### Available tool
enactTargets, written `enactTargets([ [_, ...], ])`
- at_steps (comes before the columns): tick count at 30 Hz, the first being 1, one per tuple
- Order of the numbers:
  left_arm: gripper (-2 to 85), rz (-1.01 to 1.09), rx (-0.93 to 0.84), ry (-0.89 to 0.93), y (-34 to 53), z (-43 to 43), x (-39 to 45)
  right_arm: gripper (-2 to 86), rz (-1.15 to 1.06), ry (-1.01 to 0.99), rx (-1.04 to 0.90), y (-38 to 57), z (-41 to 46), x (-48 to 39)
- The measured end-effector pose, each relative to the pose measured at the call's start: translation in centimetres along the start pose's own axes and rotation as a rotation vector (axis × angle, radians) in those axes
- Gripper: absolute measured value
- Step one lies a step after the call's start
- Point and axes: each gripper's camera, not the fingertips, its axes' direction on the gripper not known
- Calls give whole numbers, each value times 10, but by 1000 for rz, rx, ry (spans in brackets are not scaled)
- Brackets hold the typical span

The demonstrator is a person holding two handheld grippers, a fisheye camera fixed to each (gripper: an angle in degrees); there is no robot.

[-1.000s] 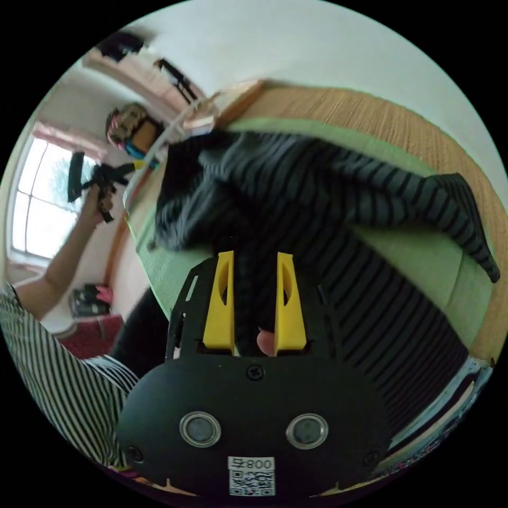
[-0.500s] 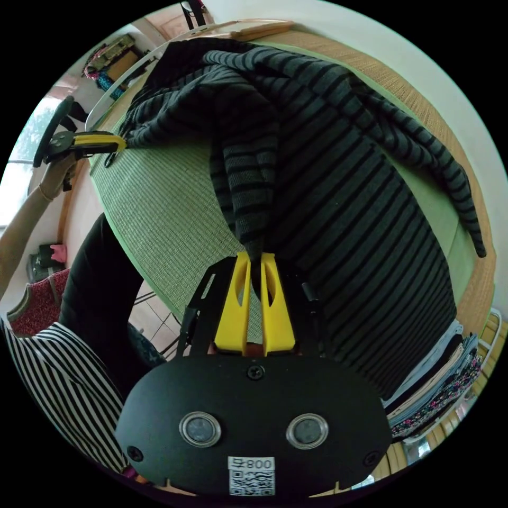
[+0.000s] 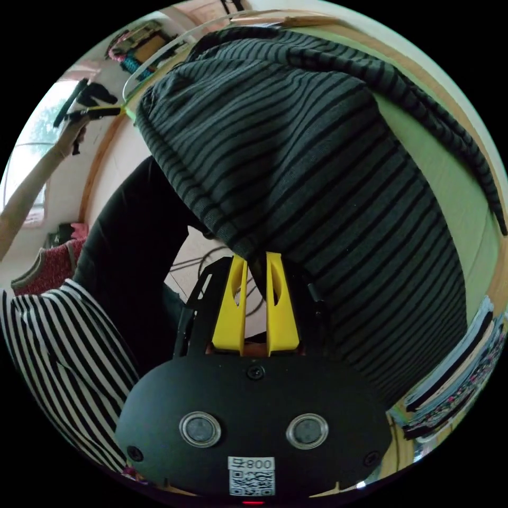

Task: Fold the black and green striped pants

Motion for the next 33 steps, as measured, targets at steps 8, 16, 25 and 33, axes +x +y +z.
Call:
enactTargets([
  [8,1,186,62,353,-21,21,85,72,337,-105,205,72,-42,71],
  [16,1,323,-78,175,-38,75,156,56,613,105,174,165,-23,143],
  [25,10,444,118,355,-116,45,224,17,578,63,267,193,-57,177],
  [33,62,531,238,328,-262,36,336,81,748,-92,711,183,-144,327],
])
